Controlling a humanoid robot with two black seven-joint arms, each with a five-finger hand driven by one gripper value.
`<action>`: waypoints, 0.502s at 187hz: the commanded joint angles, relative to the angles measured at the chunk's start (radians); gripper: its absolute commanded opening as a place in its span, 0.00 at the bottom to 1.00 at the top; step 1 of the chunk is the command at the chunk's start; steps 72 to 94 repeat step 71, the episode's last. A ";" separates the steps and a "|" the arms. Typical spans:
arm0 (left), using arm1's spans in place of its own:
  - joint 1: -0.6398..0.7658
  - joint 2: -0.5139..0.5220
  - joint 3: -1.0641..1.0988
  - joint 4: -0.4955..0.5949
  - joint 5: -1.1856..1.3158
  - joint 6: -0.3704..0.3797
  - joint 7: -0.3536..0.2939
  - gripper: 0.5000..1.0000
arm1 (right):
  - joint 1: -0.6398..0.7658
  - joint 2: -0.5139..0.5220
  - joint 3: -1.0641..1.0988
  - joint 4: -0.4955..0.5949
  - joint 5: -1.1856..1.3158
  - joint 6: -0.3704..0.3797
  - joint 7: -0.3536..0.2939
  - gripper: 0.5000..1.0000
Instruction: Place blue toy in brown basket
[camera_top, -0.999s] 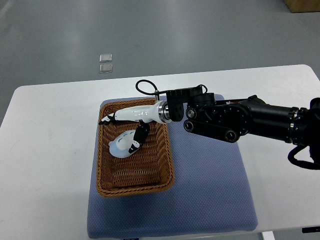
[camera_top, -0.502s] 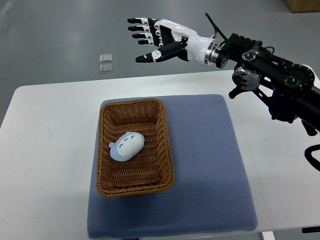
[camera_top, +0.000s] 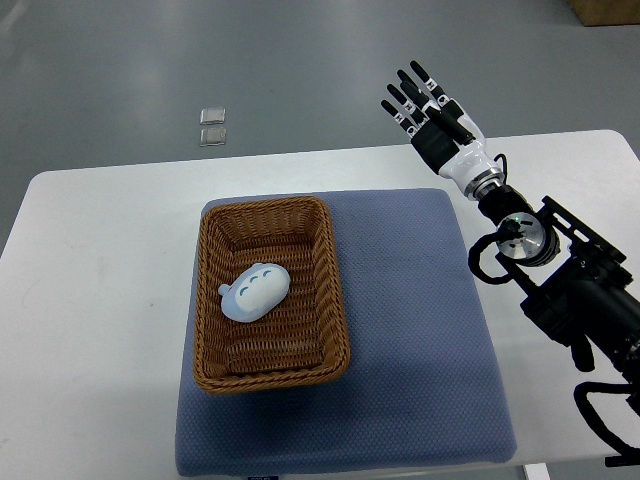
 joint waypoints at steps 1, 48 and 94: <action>0.000 0.000 0.000 0.000 0.000 0.000 0.000 1.00 | -0.035 0.005 0.000 -0.012 0.009 0.014 0.013 0.84; 0.000 0.000 0.000 0.000 0.000 0.000 0.000 1.00 | -0.081 0.003 0.000 -0.046 0.011 0.018 0.014 0.84; 0.001 0.000 0.000 0.000 0.000 0.000 0.000 1.00 | -0.082 0.005 0.000 -0.055 0.011 0.017 0.016 0.84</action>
